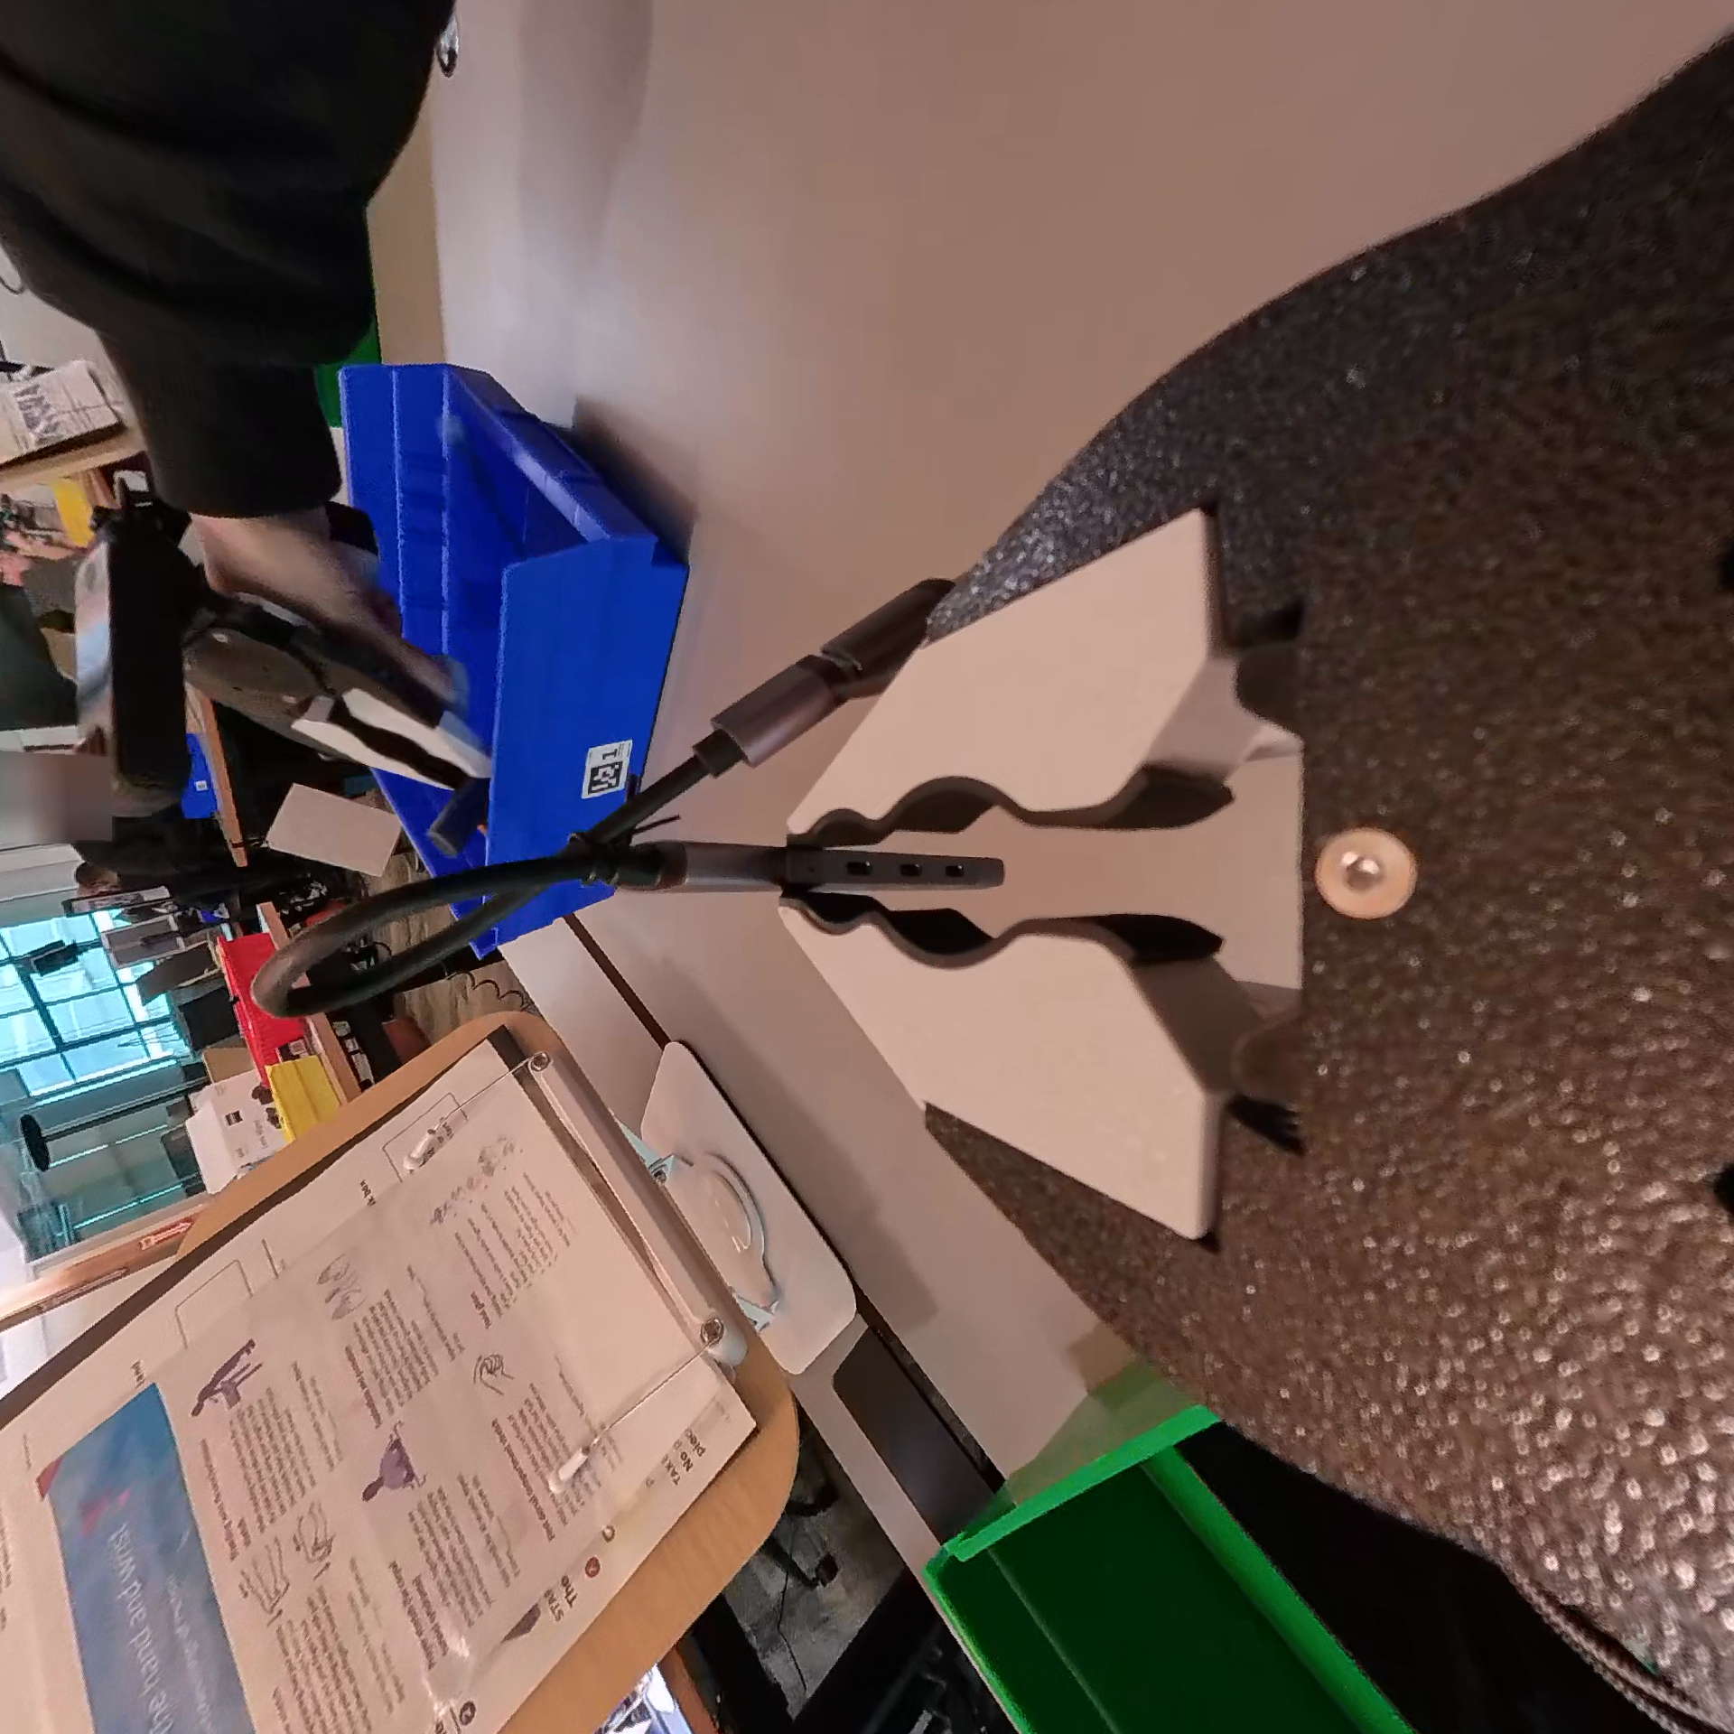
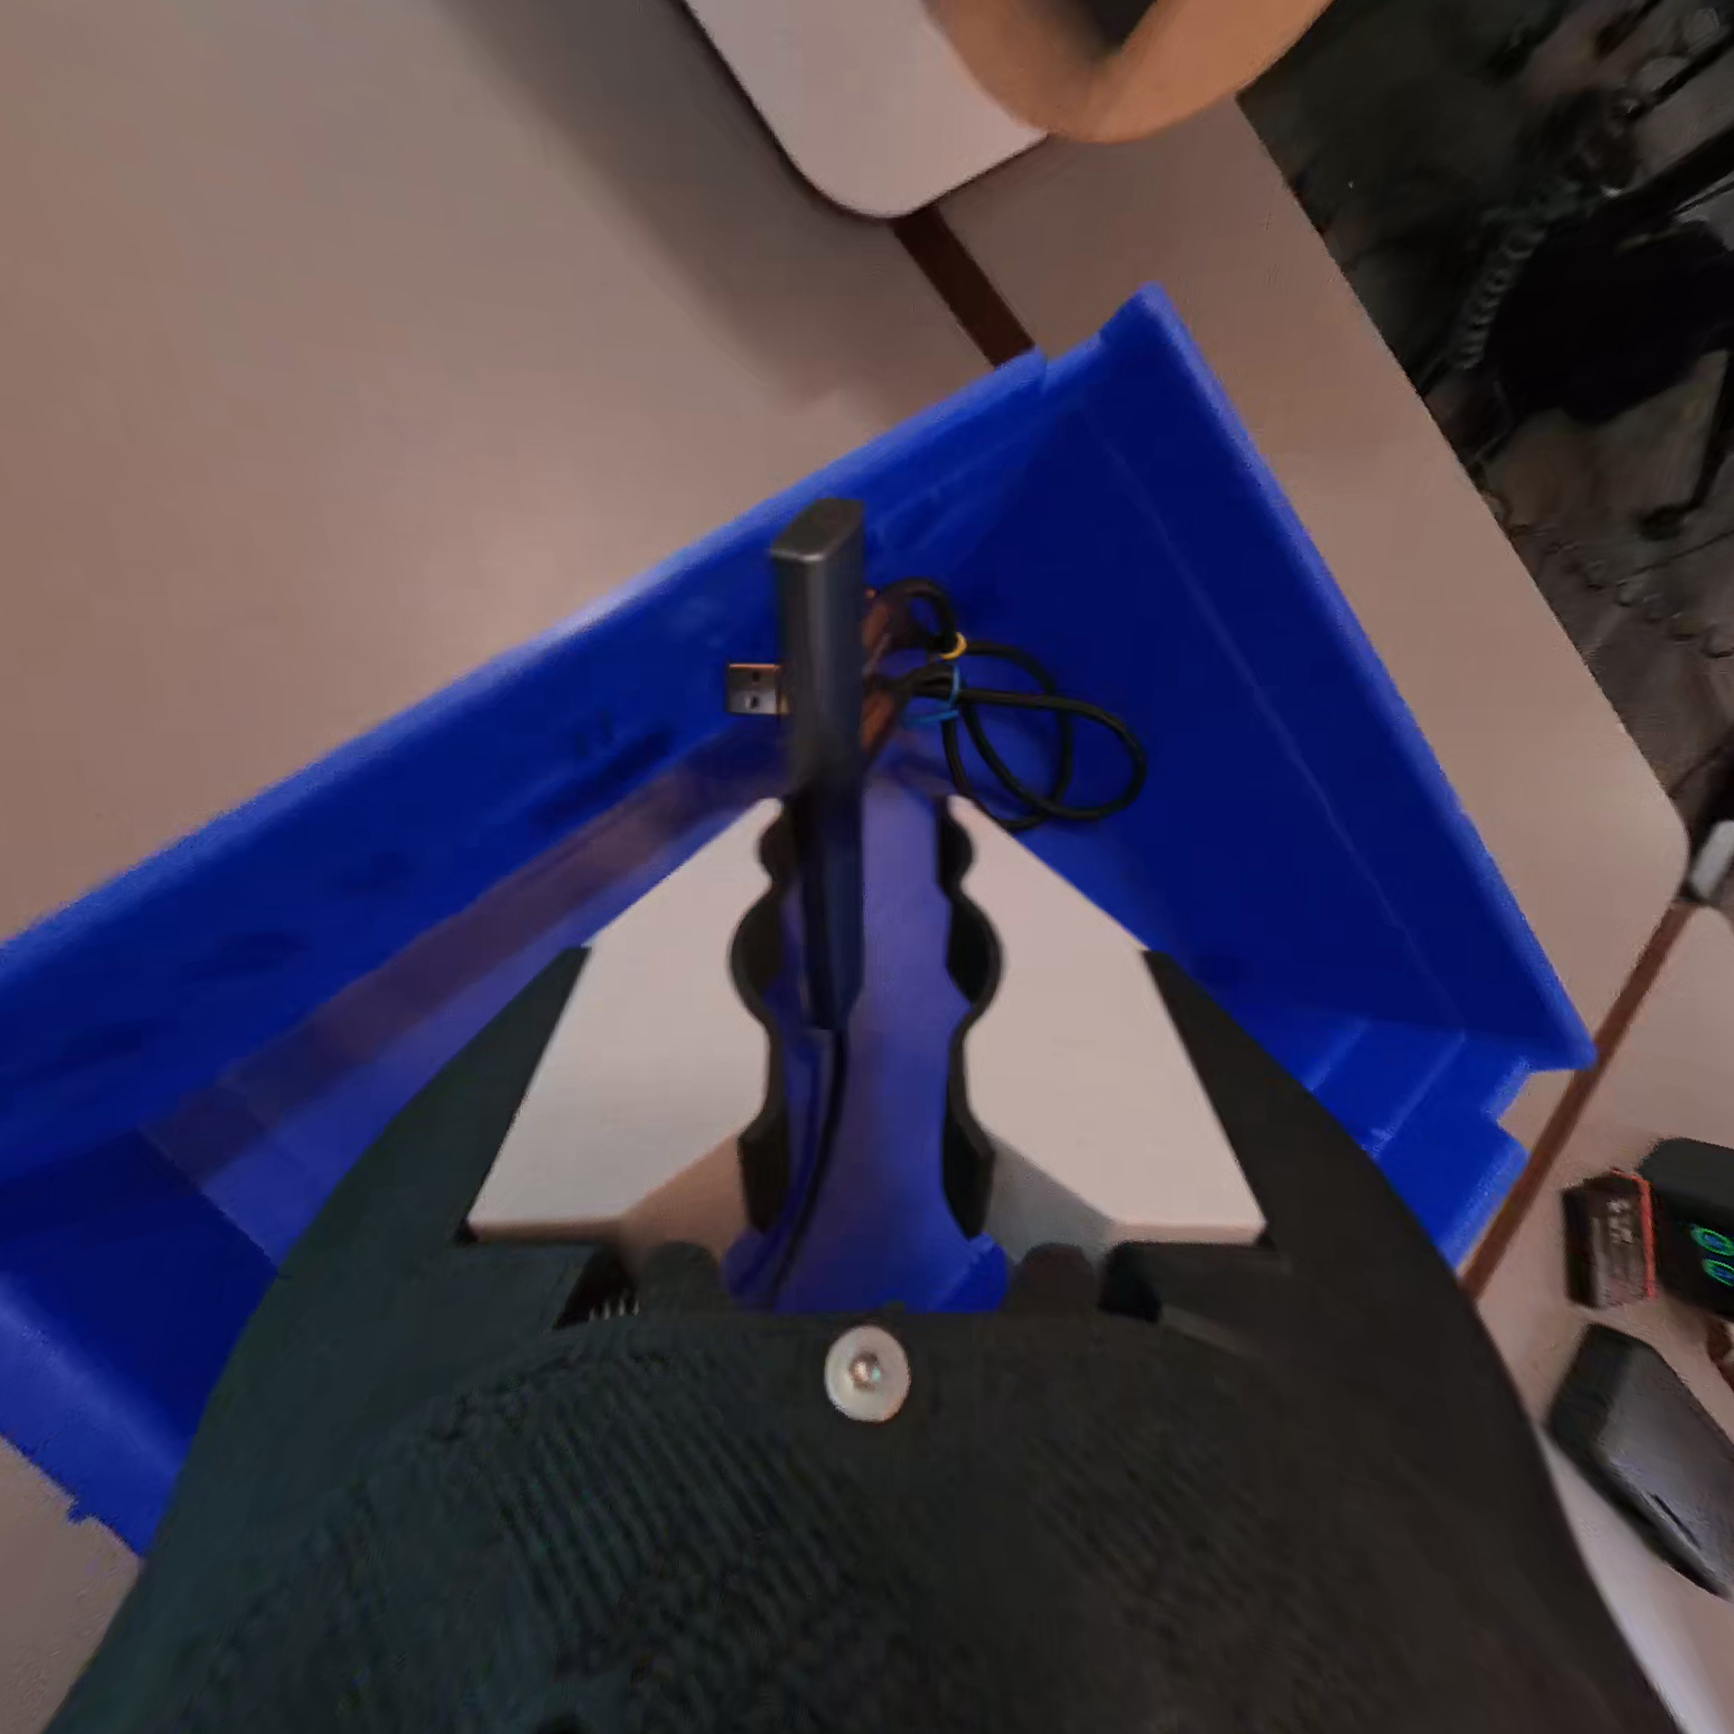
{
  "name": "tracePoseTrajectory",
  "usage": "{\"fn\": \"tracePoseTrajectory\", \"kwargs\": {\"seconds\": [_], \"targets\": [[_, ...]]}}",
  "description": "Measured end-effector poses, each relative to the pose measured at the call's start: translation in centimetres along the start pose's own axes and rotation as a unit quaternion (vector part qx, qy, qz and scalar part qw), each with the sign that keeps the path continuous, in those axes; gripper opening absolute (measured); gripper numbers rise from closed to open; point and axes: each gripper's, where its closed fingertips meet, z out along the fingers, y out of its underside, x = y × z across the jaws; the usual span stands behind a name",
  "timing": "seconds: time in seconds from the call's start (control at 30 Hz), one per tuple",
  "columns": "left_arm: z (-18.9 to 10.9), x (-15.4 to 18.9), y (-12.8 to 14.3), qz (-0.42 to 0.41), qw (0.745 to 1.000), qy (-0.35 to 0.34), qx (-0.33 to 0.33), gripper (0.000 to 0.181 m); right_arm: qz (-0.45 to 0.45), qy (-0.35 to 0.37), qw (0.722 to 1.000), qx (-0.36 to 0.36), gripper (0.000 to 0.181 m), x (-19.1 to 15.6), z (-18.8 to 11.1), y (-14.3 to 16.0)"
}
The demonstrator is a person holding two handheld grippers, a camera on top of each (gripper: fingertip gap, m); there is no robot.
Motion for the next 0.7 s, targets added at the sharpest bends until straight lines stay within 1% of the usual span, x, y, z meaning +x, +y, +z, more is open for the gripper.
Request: {"fn": "tracePoseTrajectory", "kwargs": {"seconds": [0.03, 0.1, 0.17, 0.23, 0.3, 0.37, 0.4, 0.43, 0.5, 0.57, 0.6, 0.63, 0.7], "targets": [[0.0, 0.1, 0.0, 0.001, 1.000, 0.001, -0.001, 0.007, -0.009, 0.009, 1.000, -0.006, 0.043, 0.1, 0.0, 0.5], [-0.1, 0.2, 0.1, 0.002, 1.000, 0.003, 0.000, 0.007, -0.016, 0.011, 1.000, 0.002, 0.053, -0.2, -0.9, 0.5], [-0.1, 0.3, 0.0, 0.001, 1.000, 0.004, 0.001, 0.007, 0.000, 0.009, 1.000, 0.030, 0.061, 0.1, -2.7, -0.5], [-0.1, 0.3, 0.0, 0.001, 1.000, 0.004, 0.002, 0.007, 0.026, 0.022, 0.997, 0.076, 0.071, 0.8, -5.3, -1.8], [0.0, 0.4, 0.0, 0.000, 1.000, 0.005, 0.002, 0.007, 0.051, 0.046, 0.988, 0.138, 0.078, 1.4, -8.9, -3.3], [0.1, 0.6, -0.1, -0.002, 1.000, 0.009, 0.005, 0.007, 0.085, 0.044, 0.974, 0.206, 0.091, 0.3, -12.5, -4.9], [0.3, 0.8, -0.2, -0.002, 1.000, 0.012, 0.007, 0.006, 0.102, 0.017, 0.964, 0.244, 0.097, -1.5, -14.0, -5.8], [0.4, 1.1, -0.2, -0.002, 1.000, 0.017, 0.008, 0.007, 0.105, -0.019, 0.954, 0.280, 0.099, -4.1, -15.3, -6.7], [0.7, 1.6, -0.1, 0.003, 1.000, 0.022, 0.002, 0.007, 0.067, -0.078, 0.944, 0.315, 0.098, -10.0, -16.8, -7.1], [1.0, 2.2, 0.0, 0.021, 0.999, 0.026, -0.007, 0.007, 0.047, -0.084, 0.933, 0.347, 0.096, -14.7, -17.7, -7.5], [1.0, 2.6, 0.1, 0.040, 0.999, 0.027, -0.012, 0.007, 0.042, -0.093, 0.923, 0.371, 0.094, -17.4, -18.3, -7.9], [1.1, 2.7, 0.0, 0.063, 0.998, 0.016, -0.016, 0.007, 0.040, -0.113, 0.911, 0.395, 0.090, -20.4, -19.0, -8.5], [1.2, 2.5, 0.0, 0.123, 0.992, -0.021, -0.029, 0.007, 0.057, -0.157, 0.893, 0.419, 0.077, -24.0, -19.2, -9.4]]}}
